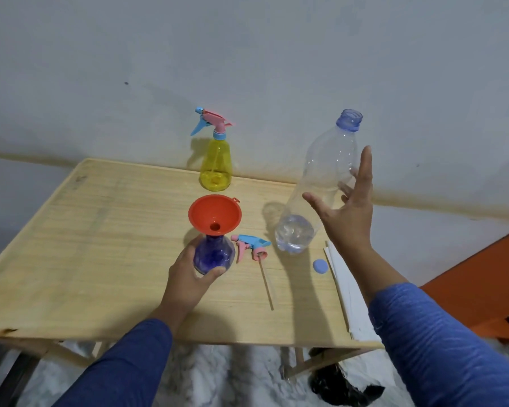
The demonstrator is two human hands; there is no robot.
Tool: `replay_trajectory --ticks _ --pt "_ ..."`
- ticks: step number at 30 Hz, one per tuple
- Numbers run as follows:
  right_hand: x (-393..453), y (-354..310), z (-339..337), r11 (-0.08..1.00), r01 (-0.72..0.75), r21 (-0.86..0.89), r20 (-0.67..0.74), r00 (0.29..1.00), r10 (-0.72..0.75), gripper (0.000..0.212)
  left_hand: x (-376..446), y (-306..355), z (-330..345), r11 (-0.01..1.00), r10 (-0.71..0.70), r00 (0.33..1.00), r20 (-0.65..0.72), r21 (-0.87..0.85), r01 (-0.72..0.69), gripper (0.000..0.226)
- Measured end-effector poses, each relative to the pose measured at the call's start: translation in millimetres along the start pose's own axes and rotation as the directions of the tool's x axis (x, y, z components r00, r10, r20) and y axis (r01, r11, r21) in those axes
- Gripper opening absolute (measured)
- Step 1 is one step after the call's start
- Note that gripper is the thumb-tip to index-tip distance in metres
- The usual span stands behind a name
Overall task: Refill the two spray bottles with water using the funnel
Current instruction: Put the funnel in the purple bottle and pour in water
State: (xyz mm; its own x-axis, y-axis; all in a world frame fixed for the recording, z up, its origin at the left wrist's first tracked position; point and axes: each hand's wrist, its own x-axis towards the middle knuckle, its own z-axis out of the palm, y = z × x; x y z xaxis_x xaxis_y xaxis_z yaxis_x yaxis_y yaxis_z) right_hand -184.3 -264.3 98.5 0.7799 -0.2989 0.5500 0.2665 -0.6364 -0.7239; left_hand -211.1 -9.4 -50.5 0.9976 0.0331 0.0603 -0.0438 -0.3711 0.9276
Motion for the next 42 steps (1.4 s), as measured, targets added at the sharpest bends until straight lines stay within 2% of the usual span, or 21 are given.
replay_trajectory --ticks 3,6,8,10,12,14,17,22,28,35,38,42 --pt "-5.4 -6.3 -6.7 0.994 0.068 -0.091 -0.085 0.994 -0.076 0.096 -0.2 0.7 -0.5 1.000 -0.006 1.000 0.003 -0.011 0.006 0.070" --pt "-11.1 -17.4 -7.1 0.948 0.193 -0.254 -0.165 0.957 -0.239 0.077 0.2 0.0 -0.3 1.000 0.002 1.000 0.003 -0.010 -0.002 0.070" --pt "-20.9 -24.2 2.7 0.904 0.324 -0.277 -0.101 0.926 -0.363 0.064 0.7 -1.4 -0.1 1.000 0.003 1.000 -0.001 -0.006 -0.003 0.071" --pt "-37.5 -30.0 20.1 0.878 0.434 -0.200 0.060 0.900 -0.431 0.049 1.2 -3.2 -0.2 1.000 0.004 1.000 -0.006 0.010 -0.004 0.071" --pt "-55.6 -32.6 39.4 0.873 0.474 -0.117 0.255 0.863 -0.435 0.040 1.8 -4.7 0.1 1.000 0.005 1.000 -0.011 0.025 -0.005 0.071" --pt "-69.2 -31.3 56.5 0.872 0.479 -0.097 0.364 0.833 -0.417 0.037 1.7 -5.6 0.2 1.000 0.007 1.000 -0.020 0.031 -0.007 0.071" --pt "-75.5 -28.4 72.8 0.886 0.457 -0.080 0.387 0.833 -0.395 0.034 2.7 -7.7 0.3 0.999 0.012 1.000 -0.028 0.030 -0.011 0.070" --pt "-66.3 -31.3 79.4 0.868 0.488 -0.098 0.394 0.820 -0.416 0.013 4.4 -9.0 1.2 0.999 0.007 1.000 -0.020 0.037 -0.006 0.072" --pt "-52.0 -36.8 82.5 0.855 0.509 -0.101 0.387 0.812 -0.438 0.018 5.0 -10.7 2.0 0.999 -0.023 1.000 -0.011 0.040 0.023 0.080" --pt "-32.9 -44.5 86.8 0.904 0.427 -0.022 0.263 0.875 -0.407 0.017 2.3 -8.4 1.0 1.000 -0.010 1.000 -0.021 0.011 0.010 0.077" --pt "-21.4 -46.1 89.1 0.940 0.340 0.017 0.215 0.917 -0.335 0.029 2.0 -6.5 0.8 1.000 -0.016 0.999 -0.040 0.005 0.017 0.079" --pt "-5.3 -45.7 96.5 0.961 0.269 0.057 0.237 0.932 -0.275 0.043 0.7 -4.8 1.3 1.000 -0.022 0.999 -0.049 0.001 0.023 0.083"
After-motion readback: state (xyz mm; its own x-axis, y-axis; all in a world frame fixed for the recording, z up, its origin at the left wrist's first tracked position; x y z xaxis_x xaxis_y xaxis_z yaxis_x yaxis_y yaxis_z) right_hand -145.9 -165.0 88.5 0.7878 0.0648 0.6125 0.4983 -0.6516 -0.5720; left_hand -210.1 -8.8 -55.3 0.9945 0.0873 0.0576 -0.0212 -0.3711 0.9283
